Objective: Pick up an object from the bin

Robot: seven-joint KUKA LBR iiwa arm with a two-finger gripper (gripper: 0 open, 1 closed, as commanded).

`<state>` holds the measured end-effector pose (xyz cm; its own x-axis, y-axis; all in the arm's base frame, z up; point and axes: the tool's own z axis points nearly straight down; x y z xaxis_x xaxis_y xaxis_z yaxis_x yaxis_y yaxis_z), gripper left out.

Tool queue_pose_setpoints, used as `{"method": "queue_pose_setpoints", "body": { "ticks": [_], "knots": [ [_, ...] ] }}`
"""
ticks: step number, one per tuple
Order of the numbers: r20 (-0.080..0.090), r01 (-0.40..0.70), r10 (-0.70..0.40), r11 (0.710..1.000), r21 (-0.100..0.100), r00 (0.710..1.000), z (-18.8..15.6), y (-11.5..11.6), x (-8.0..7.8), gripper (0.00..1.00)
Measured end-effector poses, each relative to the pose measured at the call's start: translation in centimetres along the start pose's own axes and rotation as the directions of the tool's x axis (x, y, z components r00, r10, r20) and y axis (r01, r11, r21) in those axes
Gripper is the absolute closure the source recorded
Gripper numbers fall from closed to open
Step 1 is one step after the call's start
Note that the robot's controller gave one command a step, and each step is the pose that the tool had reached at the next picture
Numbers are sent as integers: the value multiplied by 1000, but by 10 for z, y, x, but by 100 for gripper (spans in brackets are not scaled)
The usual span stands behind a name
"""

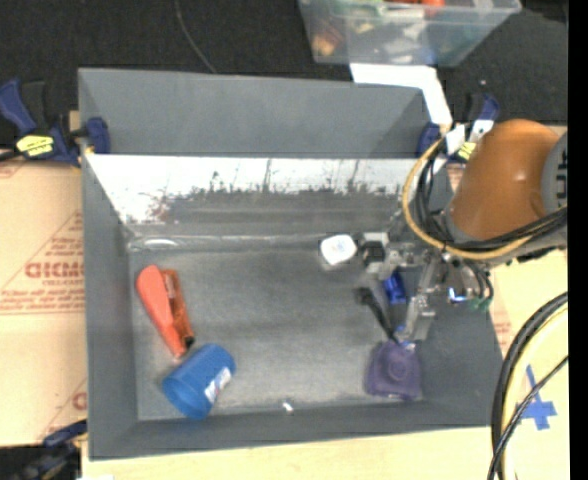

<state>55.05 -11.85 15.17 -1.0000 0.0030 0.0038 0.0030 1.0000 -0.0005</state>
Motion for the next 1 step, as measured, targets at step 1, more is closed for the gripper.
{"method": "queue_pose_setpoints", "body": {
  "ticks": [1],
  "knots": [
    [8,5,-5,1000,1,1000,-5,1,-2,0]
  ]
}}
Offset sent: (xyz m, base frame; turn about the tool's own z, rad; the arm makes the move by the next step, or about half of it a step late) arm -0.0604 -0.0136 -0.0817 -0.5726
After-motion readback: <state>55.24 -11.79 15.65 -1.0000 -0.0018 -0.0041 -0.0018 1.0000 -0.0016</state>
